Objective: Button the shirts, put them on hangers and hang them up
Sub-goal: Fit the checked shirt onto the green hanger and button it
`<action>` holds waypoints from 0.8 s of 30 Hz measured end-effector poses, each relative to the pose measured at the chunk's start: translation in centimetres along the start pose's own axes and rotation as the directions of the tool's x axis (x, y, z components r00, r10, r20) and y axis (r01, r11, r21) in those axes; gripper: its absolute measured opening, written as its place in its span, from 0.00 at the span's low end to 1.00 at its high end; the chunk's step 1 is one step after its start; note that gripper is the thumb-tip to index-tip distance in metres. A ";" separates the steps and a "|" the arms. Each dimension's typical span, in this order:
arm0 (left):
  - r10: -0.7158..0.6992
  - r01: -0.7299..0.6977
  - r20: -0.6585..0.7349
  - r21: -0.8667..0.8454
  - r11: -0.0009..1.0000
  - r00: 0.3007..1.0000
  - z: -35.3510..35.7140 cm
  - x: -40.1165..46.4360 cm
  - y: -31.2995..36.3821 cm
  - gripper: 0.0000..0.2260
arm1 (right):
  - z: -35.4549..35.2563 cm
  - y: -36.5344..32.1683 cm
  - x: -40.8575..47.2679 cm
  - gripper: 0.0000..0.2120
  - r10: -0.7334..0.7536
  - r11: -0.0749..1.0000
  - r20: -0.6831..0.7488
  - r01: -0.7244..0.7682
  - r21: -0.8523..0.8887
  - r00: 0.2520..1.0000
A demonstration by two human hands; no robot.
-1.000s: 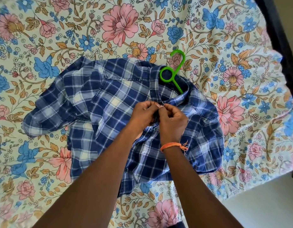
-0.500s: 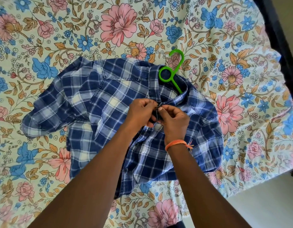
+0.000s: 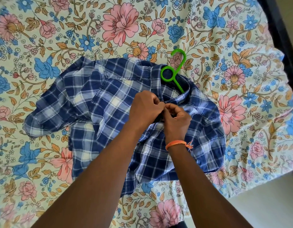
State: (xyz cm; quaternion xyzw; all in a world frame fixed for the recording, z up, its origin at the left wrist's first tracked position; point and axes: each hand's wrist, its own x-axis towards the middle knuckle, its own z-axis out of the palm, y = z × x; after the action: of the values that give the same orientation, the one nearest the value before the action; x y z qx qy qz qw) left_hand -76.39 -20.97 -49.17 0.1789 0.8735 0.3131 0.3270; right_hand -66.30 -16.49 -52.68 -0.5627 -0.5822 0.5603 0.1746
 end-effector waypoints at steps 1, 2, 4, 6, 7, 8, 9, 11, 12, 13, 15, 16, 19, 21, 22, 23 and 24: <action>-0.013 0.013 -0.002 -0.002 1.000 1.000 0.1 0.1 0.0 0.08 | 0.0 0.1 0.0 0.03 0.003 1.000 0.014 -0.003 0.003 1.000; -0.028 0.028 0.000 -0.006 1.000 1.000 0.3 0.1 0.1 0.08 | 0.1 0.0 0.0 0.03 0.008 1.000 0.023 -0.008 0.009 1.000; -0.054 0.055 0.012 -0.019 0.998 0.998 0.4 0.3 0.2 0.07 | 0.1 -0.1 -0.1 0.02 0.023 1.000 0.027 -0.024 0.017 0.999; -0.089 0.094 0.052 -0.095 0.991 0.995 0.2 0.6 0.1 0.05 | -0.1 -0.4 -0.1 0.04 0.036 0.998 0.014 -0.036 0.043 0.999; -0.117 0.129 0.084 -0.152 0.980 0.990 0.0 0.7 0.0 0.05 | -0.1 -0.6 -0.1 0.05 0.035 0.998 0.012 -0.036 0.057 0.999; -0.149 0.172 0.122 -0.208 0.963 0.981 -0.2 0.9 -0.2 0.04 | -0.2 -0.8 -0.2 0.05 0.034 0.997 0.015 -0.035 0.069 0.999; -0.176 0.211 0.155 -0.256 0.943 0.972 -0.5 1.0 -0.5 0.04 | -0.2 -0.9 -0.2 0.04 0.038 0.996 0.019 -0.040 0.083 0.999; -0.203 0.258 0.194 -0.331 0.908 0.960 -0.7 1.2 -1.0 0.04 | -0.3 -1.1 -0.2 0.03 0.069 0.991 0.020 -0.071 0.116 0.997; -0.214 0.276 0.203 -0.364 0.890 0.956 -0.6 1.2 -1.2 0.03 | -0.4 -1.2 -0.3 0.04 0.089 0.987 0.021 -0.091 0.133 0.996; -0.230 0.298 0.210 -0.396 0.869 0.950 -0.5 1.1 -1.2 0.03 | -0.5 -1.3 -0.3 0.05 0.104 0.984 0.025 -0.107 0.142 0.994; -0.261 0.341 0.230 -0.462 0.819 0.938 -0.2 0.9 -1.1 0.04 | -0.7 -1.4 -0.2 0.06 0.108 0.980 0.043 -0.114 0.161 0.993; -0.268 0.358 0.246 -0.486 0.797 0.931 -0.2 0.9 -1.0 0.04 | -0.9 -1.6 -0.2 0.06 0.109 0.978 0.053 -0.116 0.176 0.993; -0.281 0.412 0.314 -0.522 0.747 0.907 -0.3 0.9 -0.9 0.06 | -1.2 -1.8 0.6 0.08 0.148 0.950 0.116 -0.173 0.259 0.982; -0.279 0.440 0.352 -0.560 0.702 0.893 -0.2 0.9 -0.9 0.08 | -1.3 -1.9 1.2 0.09 0.183 0.927 0.174 -0.229 0.296 0.968; -0.270 0.447 0.367 -0.582 0.680 0.890 -0.1 0.7 -0.9 0.07 | -1.4 -1.7 1.5 0.09 0.189 0.927 0.198 -0.241 0.287 0.962; -0.256 0.443 0.375 -0.592 0.673 0.891 0.0 0.6 -1.0 0.07 | -1.5 -1.7 1.7 0.08 0.188 0.931 0.221 -0.245 0.271 0.957; -0.241 0.425 0.369 -0.580 0.694 0.897 0.1 0.5 -1.1 0.08 | -1.7 -1.7 1.8 0.08 0.185 0.934 0.247 -0.248 0.255 0.951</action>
State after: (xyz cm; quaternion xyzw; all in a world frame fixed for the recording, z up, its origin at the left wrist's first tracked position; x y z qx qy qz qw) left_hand -76.82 -21.44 -50.19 -0.0682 0.6766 0.5032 0.5333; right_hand -66.26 -13.77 -51.46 -0.5277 -0.4457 0.7122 0.1250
